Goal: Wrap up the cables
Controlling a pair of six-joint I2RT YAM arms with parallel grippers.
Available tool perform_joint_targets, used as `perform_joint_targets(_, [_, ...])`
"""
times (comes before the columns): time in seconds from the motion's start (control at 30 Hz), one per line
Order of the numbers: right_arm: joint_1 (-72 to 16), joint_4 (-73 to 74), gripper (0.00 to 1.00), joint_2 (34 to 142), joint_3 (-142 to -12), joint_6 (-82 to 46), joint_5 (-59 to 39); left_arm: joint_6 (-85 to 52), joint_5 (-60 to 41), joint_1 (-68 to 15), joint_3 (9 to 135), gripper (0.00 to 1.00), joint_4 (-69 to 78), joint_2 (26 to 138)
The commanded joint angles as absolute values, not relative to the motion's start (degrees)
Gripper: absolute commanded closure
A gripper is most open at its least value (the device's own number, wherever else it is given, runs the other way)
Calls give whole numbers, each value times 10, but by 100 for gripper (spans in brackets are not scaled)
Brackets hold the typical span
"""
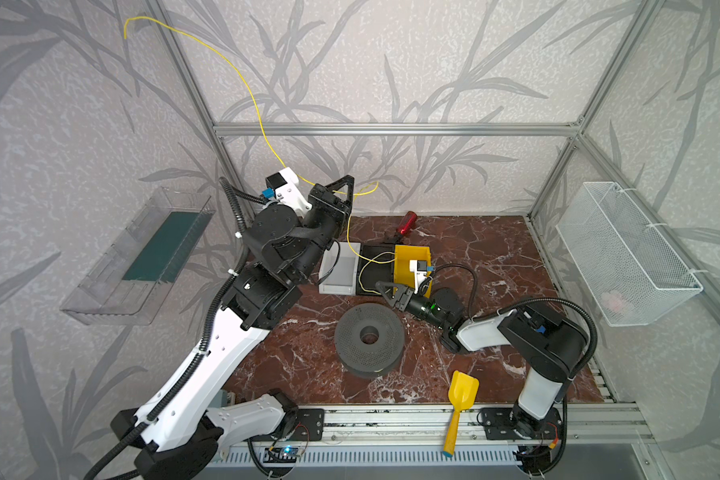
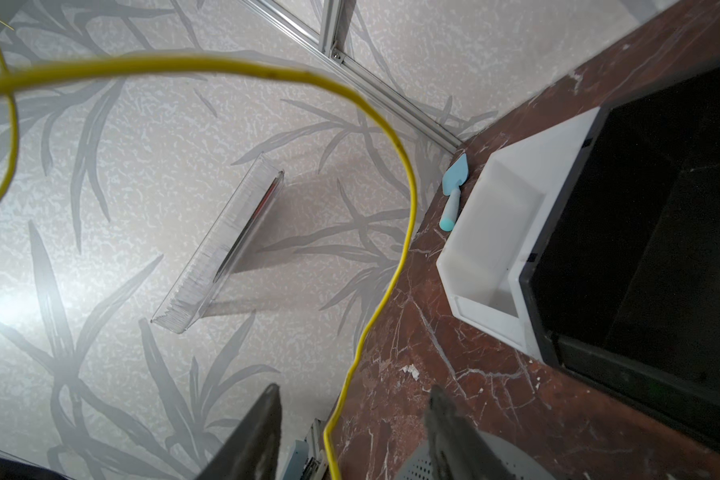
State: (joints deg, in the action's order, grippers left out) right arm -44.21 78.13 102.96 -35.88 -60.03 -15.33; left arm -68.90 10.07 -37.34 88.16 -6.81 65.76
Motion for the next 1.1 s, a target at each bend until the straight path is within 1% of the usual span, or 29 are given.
perform_joint_targets(0.0, [-444,804,61,1032,-367,-599,-139,-675,113,-374,904,100,-54,646])
perform_joint_targets(0.07, [-444,805,76,1034,-368,-603,-135,-674,112,-374,904,100,-55,645])
perform_joint_targets(0.17, [-444,805,93,1040,-370,-619,-134,-672,115,-375,902,100,-56,643])
perform_joint_targets(0.2, [-444,805,97,1041,-371,-622,-134,-672,115,-374,900,100,-55,643])
perform_joint_targets(0.27, [-444,804,100,1038,-370,-622,-133,-670,116,-375,900,100,-55,642])
perform_joint_targets(0.47, [-430,792,100,1008,-321,-619,-98,-649,135,-374,902,100,-67,631])
perform_joint_targets(0.57, [-380,725,100,966,-272,-628,-113,-603,142,-373,943,100,-126,629])
perform_joint_targets(0.63, [-339,673,100,919,-235,-619,-131,-567,152,-373,1000,100,-204,637])
perform_joint_targets(0.67, [-317,633,100,888,-221,-610,-140,-545,160,-372,1041,100,-254,646])
perform_joint_targets(0.77, [-254,438,100,749,-209,-541,-156,-483,183,-372,1160,100,-385,681])
perform_joint_targets(0.83, [-227,238,100,643,-236,-469,-124,-452,204,-372,1224,100,-456,703])
perform_joint_targets(0.87, [-217,144,100,593,-256,-427,-91,-434,216,-372,1249,100,-484,710])
perform_joint_targets(0.9, [-203,85,100,555,-268,-387,-68,-419,231,-372,1267,100,-505,715])
perform_joint_targets(0.97, [-149,7,100,507,-282,-337,-64,-395,259,-372,1286,100,-526,719])
perform_joint_targets(1.07, [-44,-47,100,501,-282,-303,-96,-362,304,-372,1283,100,-524,708])
